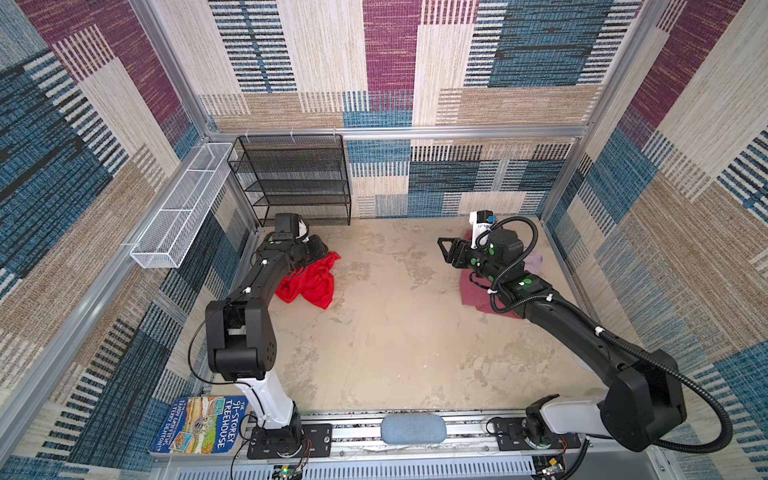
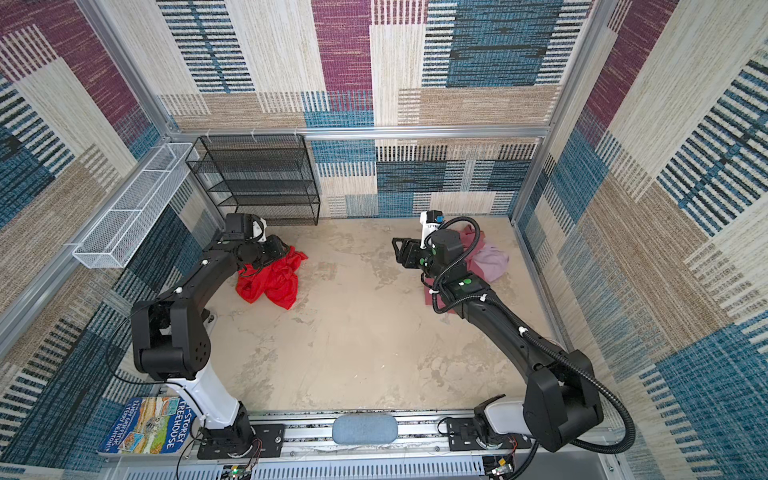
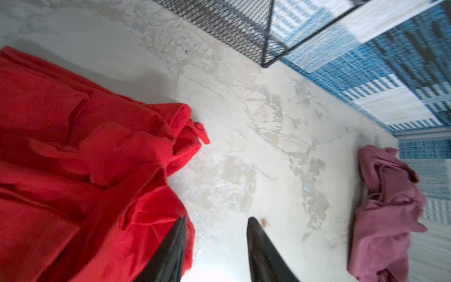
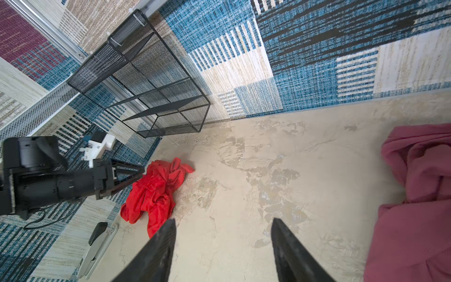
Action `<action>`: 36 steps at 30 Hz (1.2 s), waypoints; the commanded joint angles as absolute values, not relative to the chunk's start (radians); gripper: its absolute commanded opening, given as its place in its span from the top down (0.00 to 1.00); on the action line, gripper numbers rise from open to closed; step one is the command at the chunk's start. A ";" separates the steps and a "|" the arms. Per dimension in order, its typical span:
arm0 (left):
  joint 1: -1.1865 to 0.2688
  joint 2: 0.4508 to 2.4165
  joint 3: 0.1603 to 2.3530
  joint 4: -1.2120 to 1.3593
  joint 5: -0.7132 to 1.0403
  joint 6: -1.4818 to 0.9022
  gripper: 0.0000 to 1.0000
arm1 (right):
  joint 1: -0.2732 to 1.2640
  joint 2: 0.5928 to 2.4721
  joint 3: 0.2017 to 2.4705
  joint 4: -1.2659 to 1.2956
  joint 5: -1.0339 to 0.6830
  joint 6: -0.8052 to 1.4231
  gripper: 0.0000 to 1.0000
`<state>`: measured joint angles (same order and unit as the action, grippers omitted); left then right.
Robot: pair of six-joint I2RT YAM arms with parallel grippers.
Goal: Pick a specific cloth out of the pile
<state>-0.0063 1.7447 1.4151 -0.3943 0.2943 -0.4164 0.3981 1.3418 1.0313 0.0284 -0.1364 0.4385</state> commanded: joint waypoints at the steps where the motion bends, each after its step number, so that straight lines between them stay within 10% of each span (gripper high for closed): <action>1: -0.027 1.667 1.387 -0.392 0.335 -0.402 0.54 | 0.399 1.332 1.053 0.019 -0.114 0.403 0.35; 10: -0.058 1.423 1.168 -0.343 0.142 -0.322 0.43 | 0.348 1.286 0.997 0.045 0.009 0.236 0.29; 14: -0.057 1.372 1.086 -0.328 0.042 -0.292 0.08 | 0.285 1.262 0.909 0.100 0.106 0.190 0.23; 36: -0.043 1.278 0.660 0.175 -0.277 -0.094 0.08 | 0.101 1.316 0.388 0.838 0.292 0.001 0.11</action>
<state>-0.0460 1.2854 0.6945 0.0189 -0.2279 -0.1577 0.1013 1.2945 0.4072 0.6815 0.2806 0.0311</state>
